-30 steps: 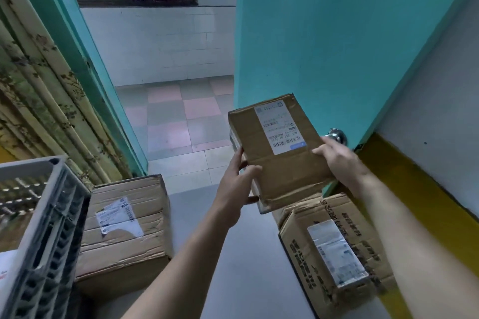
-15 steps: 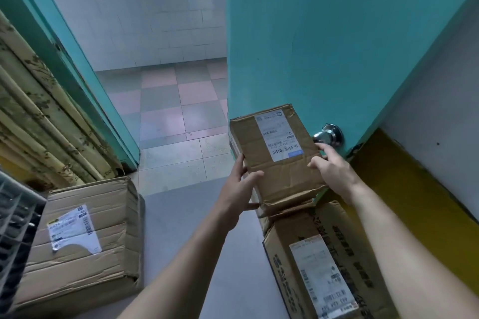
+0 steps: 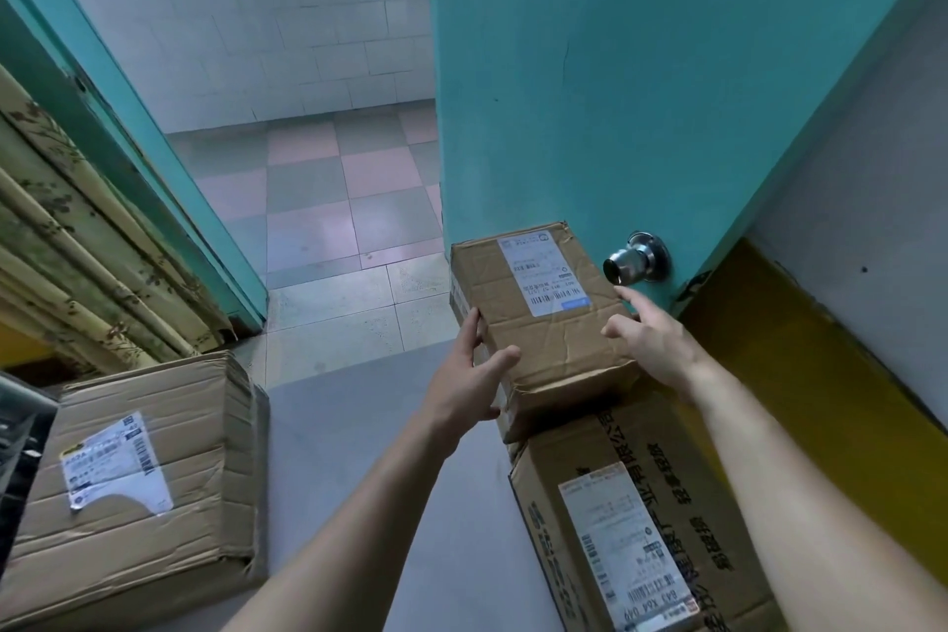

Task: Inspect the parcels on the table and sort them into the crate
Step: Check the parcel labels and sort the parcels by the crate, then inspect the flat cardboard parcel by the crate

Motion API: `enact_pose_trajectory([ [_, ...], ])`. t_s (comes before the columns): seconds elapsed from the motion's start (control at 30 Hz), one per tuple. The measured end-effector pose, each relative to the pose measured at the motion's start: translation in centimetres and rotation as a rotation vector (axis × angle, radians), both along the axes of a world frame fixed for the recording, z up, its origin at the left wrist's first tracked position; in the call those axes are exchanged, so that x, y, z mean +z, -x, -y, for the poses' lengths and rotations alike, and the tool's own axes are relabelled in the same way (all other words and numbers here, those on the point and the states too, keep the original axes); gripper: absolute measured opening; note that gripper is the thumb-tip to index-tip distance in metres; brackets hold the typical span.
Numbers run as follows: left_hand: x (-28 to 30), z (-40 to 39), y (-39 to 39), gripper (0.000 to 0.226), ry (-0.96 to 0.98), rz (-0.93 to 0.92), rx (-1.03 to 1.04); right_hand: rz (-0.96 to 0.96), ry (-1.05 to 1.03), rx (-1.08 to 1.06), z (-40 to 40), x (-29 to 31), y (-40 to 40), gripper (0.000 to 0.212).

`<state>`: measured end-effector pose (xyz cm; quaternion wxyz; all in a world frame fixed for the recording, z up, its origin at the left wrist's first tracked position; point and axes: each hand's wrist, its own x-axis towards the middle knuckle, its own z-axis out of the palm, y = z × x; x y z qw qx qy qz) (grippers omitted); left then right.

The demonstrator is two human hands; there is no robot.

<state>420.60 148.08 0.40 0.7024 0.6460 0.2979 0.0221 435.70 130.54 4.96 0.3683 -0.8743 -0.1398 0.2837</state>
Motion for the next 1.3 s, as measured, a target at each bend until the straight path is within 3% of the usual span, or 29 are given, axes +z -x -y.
enact_pose_trajectory([
  [0.17,-0.5,0.1,0.1,0.076,-0.053,-0.036,-0.009,0.018,-0.017,-0.018,0.6,-0.6,0.0,0.065],
  [0.4,0.1,-0.3,1.2,0.069,-0.155,-0.035,0.031,0.290,-0.063,-0.128,0.8,0.0,0.0,0.054],
  [0.53,0.9,-1.2,2.8,0.069,-0.210,-0.005,0.083,0.374,-0.088,-0.130,0.2,1.0,1.5,0.067],
  [0.67,2.2,-1.6,4.9,0.065,-0.234,0.026,0.163,0.473,-0.094,-0.145,-0.5,1.8,3.2,0.055],
  [0.8,3.4,-3.1,8.3,0.058,-0.301,0.068,0.259,0.556,-0.128,-0.129,-2.8,3.4,7.0,0.060],
  [0.93,3.6,-4.9,12.8,0.052,-0.452,0.068,0.348,0.588,-0.161,-0.078,-5.8,3.9,12.1,0.069],
  [1.1,2.7,-8.7,19.0,0.043,-0.543,-0.014,0.479,0.537,-0.180,0.048,-10.5,2.6,18.0,0.053],
  [1.3,1.3,-12.7,25.7,0.044,-0.659,-0.166,0.523,0.451,-0.160,0.164,-15.5,-0.2,24.7,0.052],
])
